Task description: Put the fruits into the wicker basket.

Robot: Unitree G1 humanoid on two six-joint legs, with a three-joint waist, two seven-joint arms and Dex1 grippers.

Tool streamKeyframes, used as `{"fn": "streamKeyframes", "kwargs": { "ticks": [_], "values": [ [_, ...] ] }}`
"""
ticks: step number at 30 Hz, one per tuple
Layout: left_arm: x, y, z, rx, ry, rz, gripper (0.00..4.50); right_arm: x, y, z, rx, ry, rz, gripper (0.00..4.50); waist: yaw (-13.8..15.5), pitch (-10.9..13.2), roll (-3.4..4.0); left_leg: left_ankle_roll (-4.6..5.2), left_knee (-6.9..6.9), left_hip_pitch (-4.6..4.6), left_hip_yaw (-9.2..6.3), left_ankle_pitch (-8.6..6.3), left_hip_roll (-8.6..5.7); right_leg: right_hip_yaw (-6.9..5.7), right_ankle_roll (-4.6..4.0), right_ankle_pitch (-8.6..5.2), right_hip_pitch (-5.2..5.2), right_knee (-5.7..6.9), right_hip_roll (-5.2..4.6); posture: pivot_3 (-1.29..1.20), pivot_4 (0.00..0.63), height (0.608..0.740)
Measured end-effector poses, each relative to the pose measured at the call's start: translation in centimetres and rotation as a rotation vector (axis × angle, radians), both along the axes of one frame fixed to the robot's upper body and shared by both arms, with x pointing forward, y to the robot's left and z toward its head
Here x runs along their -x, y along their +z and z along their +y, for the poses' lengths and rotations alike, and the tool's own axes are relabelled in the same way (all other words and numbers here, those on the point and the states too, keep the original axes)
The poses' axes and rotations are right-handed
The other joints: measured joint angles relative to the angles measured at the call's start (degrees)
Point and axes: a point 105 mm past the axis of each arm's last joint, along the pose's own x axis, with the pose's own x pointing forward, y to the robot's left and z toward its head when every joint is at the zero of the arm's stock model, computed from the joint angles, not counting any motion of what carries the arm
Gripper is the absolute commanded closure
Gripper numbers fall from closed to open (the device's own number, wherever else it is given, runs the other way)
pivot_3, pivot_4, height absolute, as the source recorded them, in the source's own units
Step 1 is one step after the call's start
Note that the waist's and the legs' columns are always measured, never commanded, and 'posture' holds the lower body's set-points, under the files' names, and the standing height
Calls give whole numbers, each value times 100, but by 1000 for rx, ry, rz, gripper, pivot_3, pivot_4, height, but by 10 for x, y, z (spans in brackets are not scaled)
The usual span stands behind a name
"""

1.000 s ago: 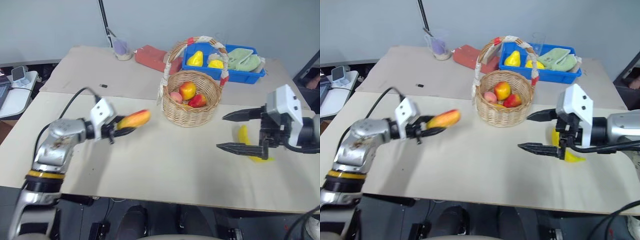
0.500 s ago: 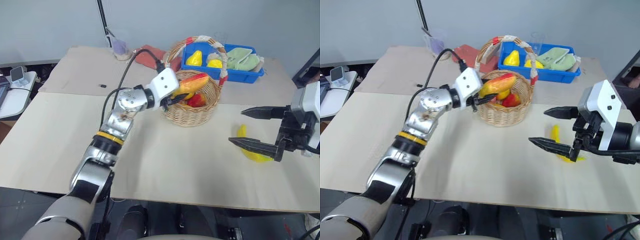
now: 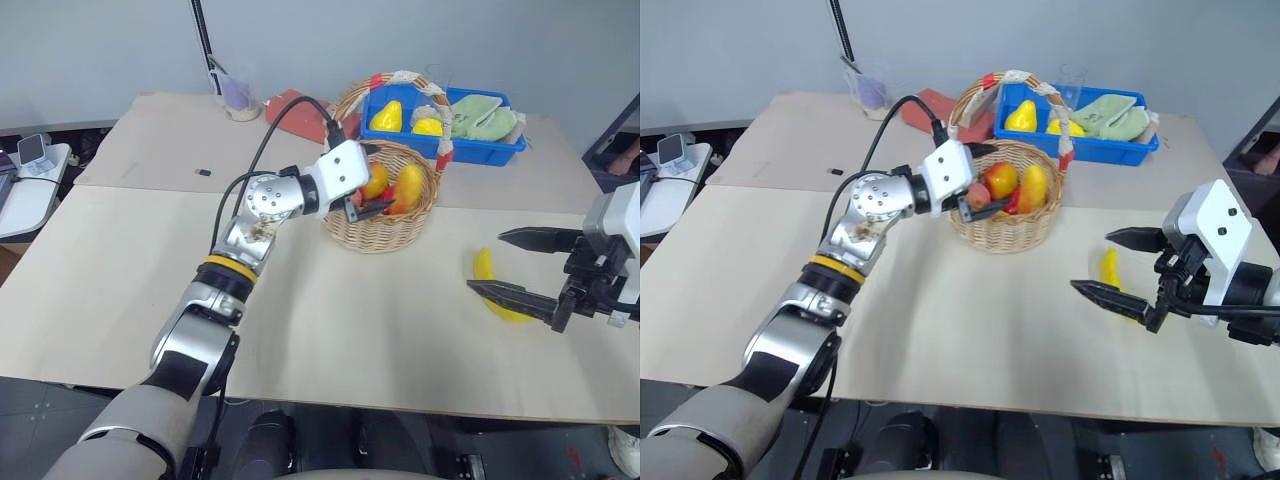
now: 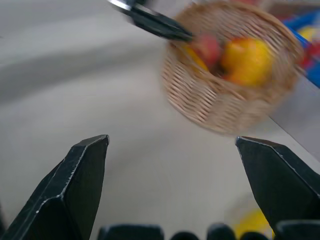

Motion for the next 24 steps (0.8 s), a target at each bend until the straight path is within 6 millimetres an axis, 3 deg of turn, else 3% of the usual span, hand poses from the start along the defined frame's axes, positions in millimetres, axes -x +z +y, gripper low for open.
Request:
{"fn": "streamKeyframes", "kwargs": {
  "ticks": [5, 10, 16, 19, 24],
  "values": [
    [47, -12, 32, -115, -212, 174, 28, -13, -45, -33, 88, -144, 94, 0, -14, -2, 6, 0, 2, 3, 1, 0, 5, -1, 3, -5, -1, 4, 3, 0, 150, 659],
    [91, -6, 40, -154, -404, 278, 28, -28, -82, -48, 77, -219, 172, 0, 2, -6, 16, 0, 14, 3, 1, 0, -1, 3, 18, -14, 1, 5, 3, 0, 150, 659],
    [104, -9, 42, -178, -431, 310, 28, -47, -110, -62, 60, -273, 213, 0, 7, -6, 22, 0, 14, 3, 1, 0, -8, 3, 14, -12, 2, 3, 6, 0, 150, 659],
    [107, -12, 44, -185, -424, 308, 0, -55, -117, -67, 52, -288, 218, 789, -6, -7, 25, 0, 12, 6, 2, 0, -9, 5, 5, -6, 2, 4, 8, 0, 150, 659],
    [108, -16, 49, -192, -398, 313, 0, -56, -126, -72, 53, -288, 250, 2587, 5, -7, 26, 0, 13, 4, 1, 0, -7, 3, 3, -5, 2, 6, 8, 0, 150, 659]
  ]
}}
